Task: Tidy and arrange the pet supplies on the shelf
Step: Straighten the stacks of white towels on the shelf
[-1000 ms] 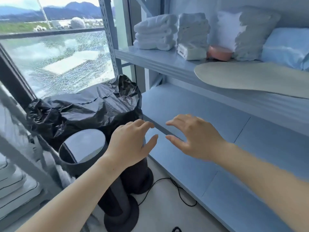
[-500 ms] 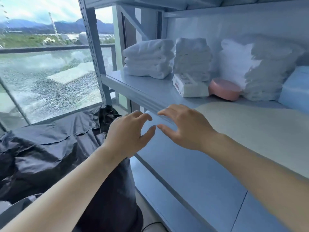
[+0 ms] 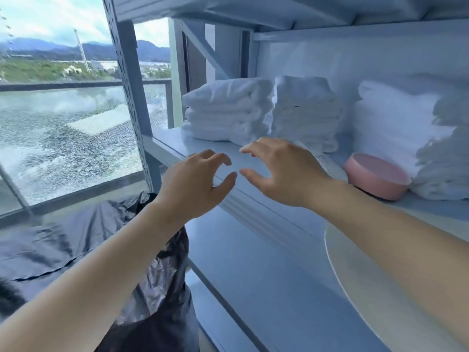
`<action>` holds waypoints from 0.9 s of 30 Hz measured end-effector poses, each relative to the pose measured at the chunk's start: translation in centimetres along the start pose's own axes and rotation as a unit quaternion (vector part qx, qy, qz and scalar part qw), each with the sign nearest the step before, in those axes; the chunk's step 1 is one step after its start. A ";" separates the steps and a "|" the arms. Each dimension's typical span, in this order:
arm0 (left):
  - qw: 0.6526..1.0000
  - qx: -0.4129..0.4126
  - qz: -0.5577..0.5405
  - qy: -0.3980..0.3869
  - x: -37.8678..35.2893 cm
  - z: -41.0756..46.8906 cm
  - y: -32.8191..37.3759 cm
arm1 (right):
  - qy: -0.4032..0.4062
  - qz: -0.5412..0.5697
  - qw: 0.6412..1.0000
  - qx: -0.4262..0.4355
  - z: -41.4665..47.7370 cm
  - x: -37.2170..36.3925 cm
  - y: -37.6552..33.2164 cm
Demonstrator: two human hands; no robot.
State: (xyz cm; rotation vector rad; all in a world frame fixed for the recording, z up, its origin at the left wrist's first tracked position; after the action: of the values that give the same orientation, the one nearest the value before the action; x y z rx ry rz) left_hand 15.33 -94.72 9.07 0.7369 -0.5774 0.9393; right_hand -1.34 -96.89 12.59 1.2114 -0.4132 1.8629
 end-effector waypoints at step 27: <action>0.995 -0.099 0.026 -0.009 -8.5 14.9 -18.4 | -0.003 -0.138 0.989 -0.044 18.2 -15.2 3.8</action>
State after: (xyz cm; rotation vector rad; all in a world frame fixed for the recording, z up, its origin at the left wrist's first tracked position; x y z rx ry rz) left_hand 25.44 -117.65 6.59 0.5542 -0.6978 0.9086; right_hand 8.74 -118.35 8.70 1.1524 -0.3096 1.5882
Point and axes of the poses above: each hand's wrist, its own z-axis towards the middle knuckle, its own x-axis out of the back of the hand, y = z × x, the point moved 3 cm from there along z, towards the middle knuckle, and after that the axes turned 14 degrees about -z, right-handed, at the moved point
